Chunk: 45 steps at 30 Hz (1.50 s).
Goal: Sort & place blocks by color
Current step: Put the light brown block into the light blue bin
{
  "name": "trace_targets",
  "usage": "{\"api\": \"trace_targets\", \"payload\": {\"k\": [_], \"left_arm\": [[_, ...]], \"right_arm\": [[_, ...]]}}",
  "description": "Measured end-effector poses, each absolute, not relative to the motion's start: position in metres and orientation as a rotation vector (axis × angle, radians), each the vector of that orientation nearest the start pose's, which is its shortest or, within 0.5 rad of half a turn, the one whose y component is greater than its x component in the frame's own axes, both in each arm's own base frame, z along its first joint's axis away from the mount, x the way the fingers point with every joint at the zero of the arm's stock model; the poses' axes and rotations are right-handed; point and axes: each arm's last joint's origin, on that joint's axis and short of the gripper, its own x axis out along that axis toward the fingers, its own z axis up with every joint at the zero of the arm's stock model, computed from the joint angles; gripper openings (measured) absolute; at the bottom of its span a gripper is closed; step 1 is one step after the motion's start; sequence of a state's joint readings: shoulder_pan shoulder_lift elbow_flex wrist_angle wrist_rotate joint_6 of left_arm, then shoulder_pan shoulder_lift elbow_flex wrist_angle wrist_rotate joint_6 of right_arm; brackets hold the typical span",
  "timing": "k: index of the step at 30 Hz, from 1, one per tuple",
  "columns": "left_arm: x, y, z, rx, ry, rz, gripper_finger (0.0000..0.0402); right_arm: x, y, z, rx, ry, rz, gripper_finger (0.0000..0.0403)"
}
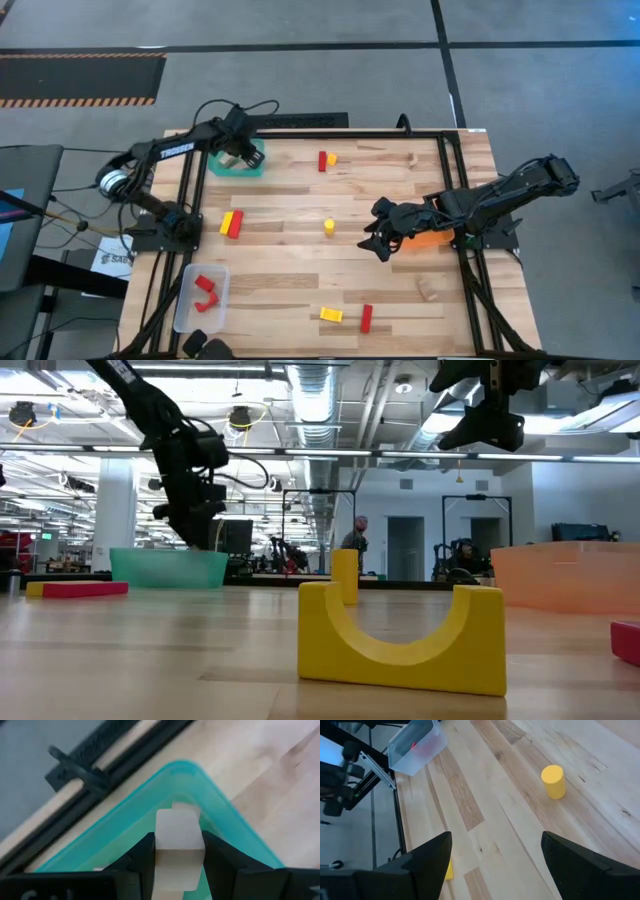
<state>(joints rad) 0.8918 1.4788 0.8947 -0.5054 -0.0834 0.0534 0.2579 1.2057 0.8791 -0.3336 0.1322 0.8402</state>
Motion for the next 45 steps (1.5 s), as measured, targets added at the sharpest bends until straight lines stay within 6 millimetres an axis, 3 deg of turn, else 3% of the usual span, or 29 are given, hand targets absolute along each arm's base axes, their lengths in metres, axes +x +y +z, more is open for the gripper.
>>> {"api": "trace_targets", "payload": {"k": [5, 19, 28, 33, 39, 45], "left_arm": [[0.177, 0.225, 0.188, -0.414, 1.13, 0.836, 0.0112], [0.173, 0.228, 0.2, -0.358, 1.238, 0.91, 0.0151], [0.176, 0.234, 0.227, -0.328, 1.274, 0.948, 0.0221], [0.187, 0.233, 0.253, -0.402, 1.185, 0.879, 0.0251], [0.227, 0.206, 0.259, -0.55, 0.978, 0.553, 0.0253], [0.283, 0.14, 0.25, -0.423, 0.854, 0.132, 0.0239]], "right_arm": [[0.245, 0.062, 0.269, 0.679, 0.657, -0.153, 0.0327], [0.246, 0.061, 0.269, 0.663, 0.657, -0.149, 0.0327], [0.246, 0.061, 0.269, 0.644, 0.658, -0.144, 0.0327], [0.246, 0.061, 0.269, 0.645, 0.657, -0.144, 0.0327], [0.245, 0.061, 0.269, 0.651, 0.662, -0.148, 0.0327], [0.243, 0.062, 0.267, 0.69, 0.687, -0.168, 0.0327]]}}
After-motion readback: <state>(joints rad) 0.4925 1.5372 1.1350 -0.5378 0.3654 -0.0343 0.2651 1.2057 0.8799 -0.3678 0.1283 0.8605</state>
